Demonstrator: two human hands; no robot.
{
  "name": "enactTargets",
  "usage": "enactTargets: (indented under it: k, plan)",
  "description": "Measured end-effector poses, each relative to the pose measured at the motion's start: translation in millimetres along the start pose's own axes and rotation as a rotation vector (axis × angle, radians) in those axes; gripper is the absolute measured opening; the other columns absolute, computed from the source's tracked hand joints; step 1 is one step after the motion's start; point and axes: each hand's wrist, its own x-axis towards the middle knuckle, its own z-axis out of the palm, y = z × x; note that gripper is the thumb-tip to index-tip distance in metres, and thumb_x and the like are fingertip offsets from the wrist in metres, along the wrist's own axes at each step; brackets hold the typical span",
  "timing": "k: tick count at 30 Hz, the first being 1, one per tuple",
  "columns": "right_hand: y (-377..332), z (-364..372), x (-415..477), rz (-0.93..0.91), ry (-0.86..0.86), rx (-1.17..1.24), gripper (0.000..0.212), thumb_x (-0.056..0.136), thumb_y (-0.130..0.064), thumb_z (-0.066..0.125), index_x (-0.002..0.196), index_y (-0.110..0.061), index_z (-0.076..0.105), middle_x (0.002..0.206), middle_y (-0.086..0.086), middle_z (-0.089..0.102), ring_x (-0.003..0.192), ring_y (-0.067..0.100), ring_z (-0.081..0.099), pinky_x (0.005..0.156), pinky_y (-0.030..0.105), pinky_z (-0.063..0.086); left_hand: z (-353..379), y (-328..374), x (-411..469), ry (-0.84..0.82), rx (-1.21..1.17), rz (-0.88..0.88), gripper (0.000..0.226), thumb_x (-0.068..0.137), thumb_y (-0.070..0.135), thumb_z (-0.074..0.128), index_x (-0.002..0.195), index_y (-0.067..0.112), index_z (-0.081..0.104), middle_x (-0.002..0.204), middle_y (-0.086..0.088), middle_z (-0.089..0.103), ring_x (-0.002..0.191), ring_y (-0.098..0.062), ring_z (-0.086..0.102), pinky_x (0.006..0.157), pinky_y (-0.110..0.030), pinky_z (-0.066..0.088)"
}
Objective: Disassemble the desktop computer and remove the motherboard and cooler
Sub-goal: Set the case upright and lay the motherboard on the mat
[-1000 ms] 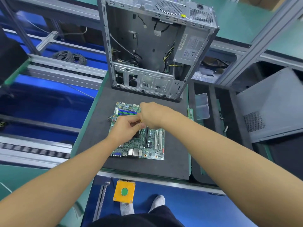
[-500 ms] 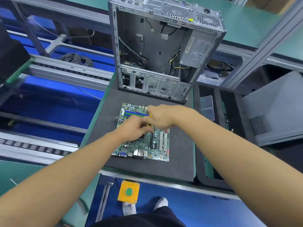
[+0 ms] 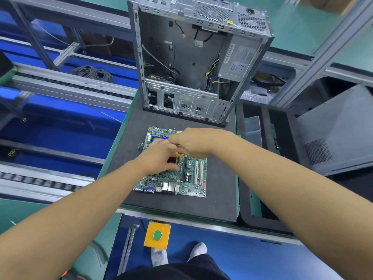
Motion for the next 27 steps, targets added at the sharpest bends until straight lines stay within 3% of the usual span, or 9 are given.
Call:
enactTargets:
  k: [3,6,8,11,13,17,20,23,27]
  plan:
    - [7,-2,-2,-0.043,-0.031,-0.032,0.009,0.105,-0.022,0.042,0.096,-0.021,0.043,0.089,-0.001,0.052,0.089,0.024,0.049,0.079,0.046,0.046,17,4,0,-0.049,0.306,-0.024,0.035,0.089,0.05,0.06,0.112,0.027,0.071,0.124,0.01,0.053,0.125,-0.017,0.04,0.109,-0.037,0.024]
    - [12,-5,-7,-0.053,-0.061,-0.064,0.006,0.105,-0.023,0.043,0.1,-0.021,0.045,0.101,0.005,0.056,0.096,0.028,0.053,0.085,0.05,0.047,31,16,5,0.015,0.373,-0.103,0.03,0.091,0.042,0.055,0.102,0.019,0.073,0.112,0.004,0.051,0.117,-0.021,0.042,0.092,-0.038,0.032]
    - [13,-4,-10,-0.048,-0.068,-0.062,0.004,0.104,-0.022,0.044,0.1,-0.022,0.044,0.103,0.007,0.056,0.097,0.029,0.054,0.086,0.05,0.047,32,20,8,0.076,0.397,-0.106,0.026,0.09,0.035,0.056,0.084,0.016,0.073,0.09,0.007,0.048,0.099,-0.02,0.046,0.078,-0.036,0.031]
    - [13,-4,-9,-0.023,-0.07,-0.099,0.009,0.102,-0.014,0.043,0.098,-0.022,0.04,0.101,0.009,0.055,0.096,0.032,0.055,0.083,0.051,0.048,28,20,11,0.137,0.393,-0.095,0.027,0.084,0.03,0.063,0.062,0.015,0.065,0.066,0.012,0.025,0.078,-0.016,0.036,0.068,-0.034,0.028]
    - [12,-6,-8,-0.022,-0.049,-0.117,0.017,0.097,-0.004,0.041,0.096,-0.02,0.038,0.093,0.005,0.049,0.089,0.031,0.052,0.078,0.048,0.047,29,15,10,0.11,0.382,-0.089,0.028,0.085,0.032,0.061,0.062,0.016,0.057,0.073,0.008,0.034,0.082,-0.017,0.041,0.07,-0.034,0.03]
    - [3,-3,-3,-0.041,-0.019,-0.091,0.024,0.092,0.002,0.043,0.087,-0.021,0.036,0.085,0.001,0.043,0.072,0.02,0.043,0.063,0.039,0.039,30,17,11,0.107,0.392,-0.106,0.032,0.091,0.03,0.054,0.062,0.017,0.048,0.061,0.006,0.028,0.073,-0.02,0.039,0.068,-0.035,0.032]
    - [4,4,2,0.006,0.014,-0.023,0.014,0.096,-0.01,0.046,0.091,-0.021,0.039,0.091,0.003,0.048,0.082,0.024,0.05,0.07,0.042,0.044,33,6,8,0.109,0.28,-0.102,0.023,0.089,0.039,0.056,0.092,0.018,0.066,0.097,0.0,0.054,0.101,-0.023,0.049,0.087,-0.038,0.038]
    - [16,0,-1,0.058,0.143,0.062,0.006,0.095,-0.023,0.05,0.1,-0.019,0.047,0.087,-0.001,0.05,0.091,0.025,0.051,0.069,0.037,0.042,27,-15,-16,0.205,0.012,-0.086,0.063,0.073,0.05,0.074,0.129,0.028,0.054,0.142,0.003,0.038,0.131,-0.021,0.032,0.103,-0.043,0.028]
    - [16,-13,3,0.078,0.373,0.21,0.007,0.089,-0.025,0.056,0.094,-0.02,0.053,0.071,-0.008,0.047,0.066,0.005,0.046,0.054,0.029,0.032,20,-41,-47,0.385,-0.22,-0.333,0.075,0.072,0.046,0.081,0.136,0.029,0.045,0.138,0.008,0.038,0.127,-0.015,0.037,0.1,-0.04,0.032]
